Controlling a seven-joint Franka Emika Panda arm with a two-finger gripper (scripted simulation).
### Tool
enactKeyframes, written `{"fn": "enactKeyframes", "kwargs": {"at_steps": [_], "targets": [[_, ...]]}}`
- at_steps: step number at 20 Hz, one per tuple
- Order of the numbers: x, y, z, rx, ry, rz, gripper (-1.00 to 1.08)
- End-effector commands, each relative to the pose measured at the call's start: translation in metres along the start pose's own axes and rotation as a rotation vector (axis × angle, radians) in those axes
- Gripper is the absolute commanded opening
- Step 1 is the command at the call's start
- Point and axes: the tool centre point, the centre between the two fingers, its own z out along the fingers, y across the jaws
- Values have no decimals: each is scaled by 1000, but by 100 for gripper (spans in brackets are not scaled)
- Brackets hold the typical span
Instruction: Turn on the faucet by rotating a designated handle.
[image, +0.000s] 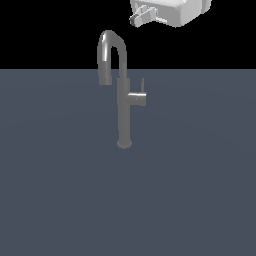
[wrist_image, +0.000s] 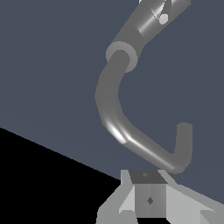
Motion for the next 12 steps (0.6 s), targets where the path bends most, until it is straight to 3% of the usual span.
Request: {"fn": "enactKeyframes", "kwargs": {"at_steps": [1, 12], "targets": [[17, -4, -1, 57, -45, 52, -100], [97, -8, 4, 312, -244, 292, -100]]}}
